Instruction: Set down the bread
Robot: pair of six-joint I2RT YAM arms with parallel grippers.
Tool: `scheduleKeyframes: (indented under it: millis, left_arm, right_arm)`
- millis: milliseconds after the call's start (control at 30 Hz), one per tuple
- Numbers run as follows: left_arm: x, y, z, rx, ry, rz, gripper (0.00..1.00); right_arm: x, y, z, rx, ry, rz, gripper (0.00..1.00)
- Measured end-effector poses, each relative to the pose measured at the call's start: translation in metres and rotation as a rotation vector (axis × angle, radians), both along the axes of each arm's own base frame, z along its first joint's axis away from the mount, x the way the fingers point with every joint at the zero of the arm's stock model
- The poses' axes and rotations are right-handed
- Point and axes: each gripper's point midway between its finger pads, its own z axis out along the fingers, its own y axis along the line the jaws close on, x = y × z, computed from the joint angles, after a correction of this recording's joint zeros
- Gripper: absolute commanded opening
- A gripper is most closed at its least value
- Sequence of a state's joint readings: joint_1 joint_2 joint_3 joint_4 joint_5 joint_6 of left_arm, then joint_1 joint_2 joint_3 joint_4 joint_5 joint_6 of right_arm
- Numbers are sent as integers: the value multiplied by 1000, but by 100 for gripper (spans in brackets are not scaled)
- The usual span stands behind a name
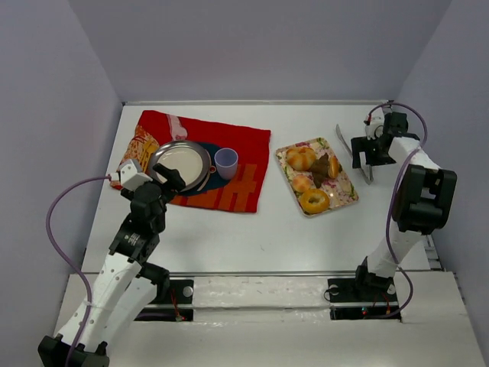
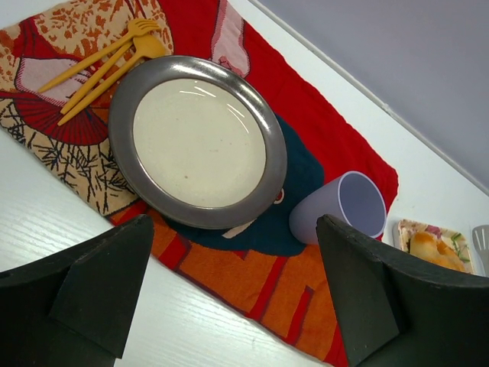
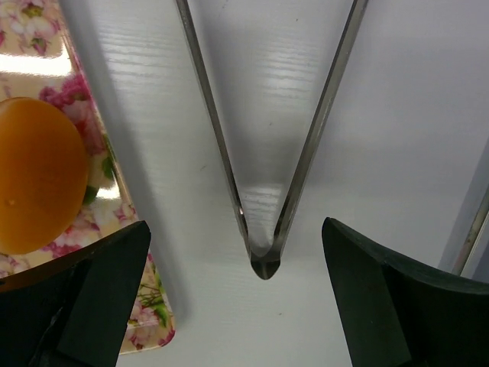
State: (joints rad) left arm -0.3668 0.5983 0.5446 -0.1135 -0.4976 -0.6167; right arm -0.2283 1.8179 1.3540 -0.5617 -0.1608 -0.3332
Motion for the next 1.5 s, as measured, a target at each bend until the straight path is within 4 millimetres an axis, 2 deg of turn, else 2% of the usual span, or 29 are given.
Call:
scheduleKeyframes:
  millis: [333, 833, 933, 1000, 1033, 1100, 1167, 1233, 1400, 1500]
  left_arm:
    - [-3, 2, 9, -12, -33, 1, 99]
    - [-5, 6, 11, -9, -42, 23, 99]
    - [-5, 7, 11, -8, -41, 29, 99]
    - [-5, 7, 11, -7, -41, 31, 99]
    - [-5, 8, 10, -6, -40, 33, 99]
    - [-5, 8, 10, -6, -40, 34, 99]
    - [-5, 8, 10, -5, -39, 34, 99]
    - [-5, 8, 10, -5, -38, 34, 99]
    - [-6, 8, 10, -6, -40, 34, 99]
    - [-7, 9, 12, -8, -47, 37, 99]
  right_arm:
    - [19, -9, -35, -3, 73, -24, 100]
    - [56, -19, -53, 14, 76, -90, 100]
    - [60, -20, -53, 14, 71, -105, 91]
    - [62, -22, -53, 9, 69, -115, 76]
    - [62, -22, -53, 4, 69, -118, 61]
    - [63, -25, -53, -6, 65, -132, 50]
    - [65, -26, -52, -9, 59, -146, 42]
    - [66, -26, -52, -9, 55, -157, 37]
    - [67, -24, -51, 0, 50, -179, 37]
    - [60, -24, -46, 1, 47, -213, 37]
